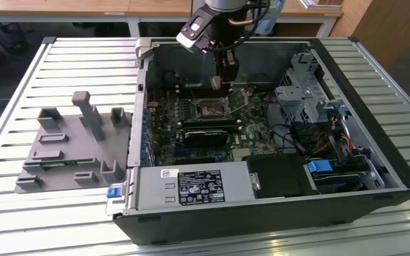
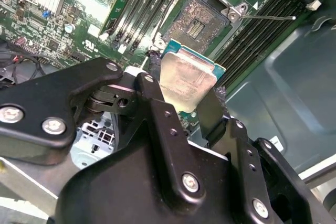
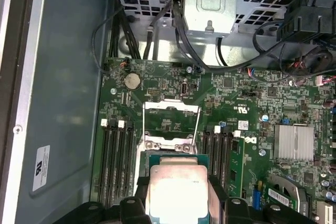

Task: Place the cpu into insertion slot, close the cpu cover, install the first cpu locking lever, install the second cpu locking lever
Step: 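Place the cpu into insertion slot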

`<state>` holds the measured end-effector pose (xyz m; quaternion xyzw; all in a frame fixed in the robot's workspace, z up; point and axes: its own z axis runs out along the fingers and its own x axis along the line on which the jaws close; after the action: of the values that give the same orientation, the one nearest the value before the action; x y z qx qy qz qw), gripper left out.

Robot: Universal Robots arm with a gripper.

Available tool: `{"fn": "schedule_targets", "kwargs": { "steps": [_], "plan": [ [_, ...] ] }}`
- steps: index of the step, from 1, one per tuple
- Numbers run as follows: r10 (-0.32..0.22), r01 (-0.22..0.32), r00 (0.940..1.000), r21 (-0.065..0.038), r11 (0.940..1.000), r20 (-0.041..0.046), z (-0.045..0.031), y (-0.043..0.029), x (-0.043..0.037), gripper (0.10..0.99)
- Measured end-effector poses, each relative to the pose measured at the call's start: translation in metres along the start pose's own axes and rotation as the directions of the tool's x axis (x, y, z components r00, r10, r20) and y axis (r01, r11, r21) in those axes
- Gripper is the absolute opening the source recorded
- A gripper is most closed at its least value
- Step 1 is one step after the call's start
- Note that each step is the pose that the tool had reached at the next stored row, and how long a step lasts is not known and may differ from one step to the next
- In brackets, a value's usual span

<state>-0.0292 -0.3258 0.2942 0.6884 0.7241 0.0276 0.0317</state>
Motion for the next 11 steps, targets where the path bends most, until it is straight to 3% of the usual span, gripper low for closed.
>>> {"fn": "schedule_targets", "kwargs": {
  "steps": [8,9,11],
  "plan": [
    [-0.001,0.001,0.9999,0.001,1.0000,0.0137,0.0027,-0.0003,0.0000,0.525],
    [-0.001,0.001,0.9999,0.001,1.0000,0.0134,0.0039,-0.0003,0.0000,0.525],
    [0.000,0.000,1.0000,0.000,1.0000,-0.0031,0.0048,-0.0005,0.0000,0.525]
  ]
}}
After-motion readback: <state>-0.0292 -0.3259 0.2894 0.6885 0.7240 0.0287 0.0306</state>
